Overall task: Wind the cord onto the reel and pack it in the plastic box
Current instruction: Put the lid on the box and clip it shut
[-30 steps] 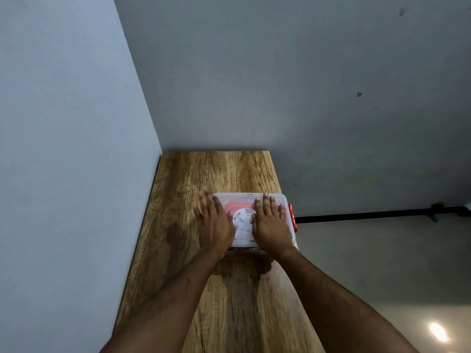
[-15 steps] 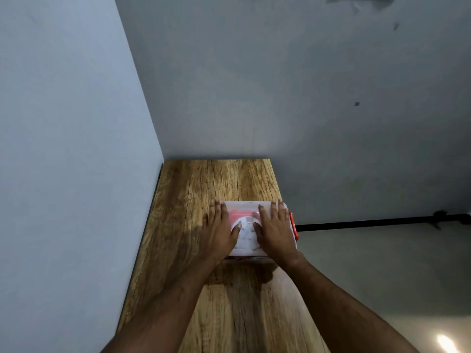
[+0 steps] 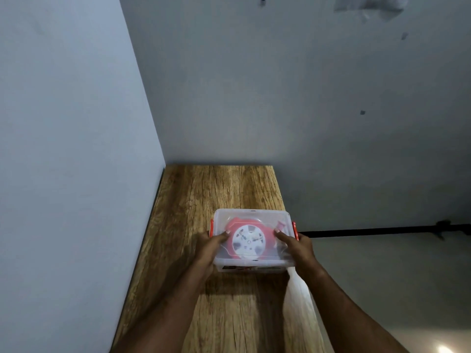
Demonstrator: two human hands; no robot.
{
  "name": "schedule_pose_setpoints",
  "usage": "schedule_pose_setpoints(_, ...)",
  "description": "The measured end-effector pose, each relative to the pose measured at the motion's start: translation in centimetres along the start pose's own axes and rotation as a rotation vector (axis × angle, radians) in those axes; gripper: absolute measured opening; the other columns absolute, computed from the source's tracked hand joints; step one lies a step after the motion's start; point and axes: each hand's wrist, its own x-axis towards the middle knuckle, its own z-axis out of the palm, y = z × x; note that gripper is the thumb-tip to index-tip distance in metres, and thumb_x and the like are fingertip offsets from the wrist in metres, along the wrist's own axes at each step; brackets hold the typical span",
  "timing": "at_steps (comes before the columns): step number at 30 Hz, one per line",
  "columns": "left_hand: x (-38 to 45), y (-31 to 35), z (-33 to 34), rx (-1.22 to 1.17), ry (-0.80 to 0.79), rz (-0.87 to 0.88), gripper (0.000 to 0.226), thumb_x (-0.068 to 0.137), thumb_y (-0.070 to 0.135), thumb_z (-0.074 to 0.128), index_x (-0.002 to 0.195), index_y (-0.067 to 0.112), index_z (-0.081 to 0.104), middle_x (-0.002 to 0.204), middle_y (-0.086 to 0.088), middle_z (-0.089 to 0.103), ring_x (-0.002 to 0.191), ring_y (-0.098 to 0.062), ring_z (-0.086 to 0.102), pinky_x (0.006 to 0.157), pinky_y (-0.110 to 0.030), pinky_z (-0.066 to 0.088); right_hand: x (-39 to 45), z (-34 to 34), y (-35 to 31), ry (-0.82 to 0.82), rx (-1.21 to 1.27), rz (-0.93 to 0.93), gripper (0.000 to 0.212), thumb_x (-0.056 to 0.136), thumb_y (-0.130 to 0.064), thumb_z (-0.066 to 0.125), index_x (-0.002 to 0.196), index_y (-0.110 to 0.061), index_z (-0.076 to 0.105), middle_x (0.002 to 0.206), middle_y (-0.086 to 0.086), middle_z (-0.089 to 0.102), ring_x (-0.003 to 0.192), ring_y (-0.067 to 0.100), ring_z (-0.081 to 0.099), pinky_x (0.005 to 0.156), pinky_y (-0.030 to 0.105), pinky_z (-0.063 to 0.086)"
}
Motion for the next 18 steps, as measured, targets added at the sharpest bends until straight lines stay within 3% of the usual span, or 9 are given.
schedule_pose_setpoints(7, 2.0, 2.0, -1.0, 0.033, -0.035, -0.034, 0.044, 0.092, 0.017, 0.073, 0.132, 0.007, 0.058, 0.106, -0.009, 0.073, 0.098, -0.032, 0.072, 0.09, -0.049, 0.061, 1.3, 1.8, -2.0, -0.033, 0.05, -0.033, 0.043, 0.078, -0.034, 0.087, 0.109, -0.007, 0.074, 0.091, 0.011, 0.078, 0.079, 0.028, 0.076, 0.059, 0.031, 0.059)
schedule_pose_setpoints(11, 4.0, 4.9, -1.9, 0.02, -0.015, -0.031, 0.054, 0.088, 0.024, 0.078, 0.134, 0.008, 0.056, 0.113, -0.012, 0.073, 0.1, -0.033, 0.073, 0.089, -0.051, 0.061, 2.9, 3.8, -4.3, -0.095, 0.09, -0.056, 0.047, 0.078, -0.031, 0.086, 0.117, -0.008, 0.071, 0.101, 0.011, 0.078, 0.092, 0.033, 0.076, 0.078, 0.049, 0.063)
schedule_pose_setpoints(15, 6.2, 8.5, -2.8, 0.017, -0.014, -0.008, 0.051, 0.088, 0.026, 0.078, 0.13, 0.008, 0.057, 0.111, -0.011, 0.072, 0.097, -0.03, 0.072, 0.077, -0.044, 0.063, 5.4, 6.1, -7.2, -0.118, 0.111, -0.084, 0.047, 0.078, -0.03, 0.087, 0.118, -0.009, 0.07, 0.103, 0.01, 0.078, 0.091, 0.031, 0.076, 0.078, 0.048, 0.064)
schedule_pose_setpoints(18, 7.9, 11.0, -3.1, 0.012, -0.009, 0.003, 0.054, 0.089, 0.027, 0.078, 0.134, 0.007, 0.055, 0.115, -0.011, 0.071, 0.101, -0.03, 0.07, 0.082, -0.044, 0.062, 7.9, 7.9, -9.1, -0.132, 0.108, -0.073, 0.058, 0.074, -0.034, 0.09, 0.122, -0.01, 0.068, 0.107, 0.01, 0.078, 0.093, 0.032, 0.076, 0.08, 0.055, 0.062)
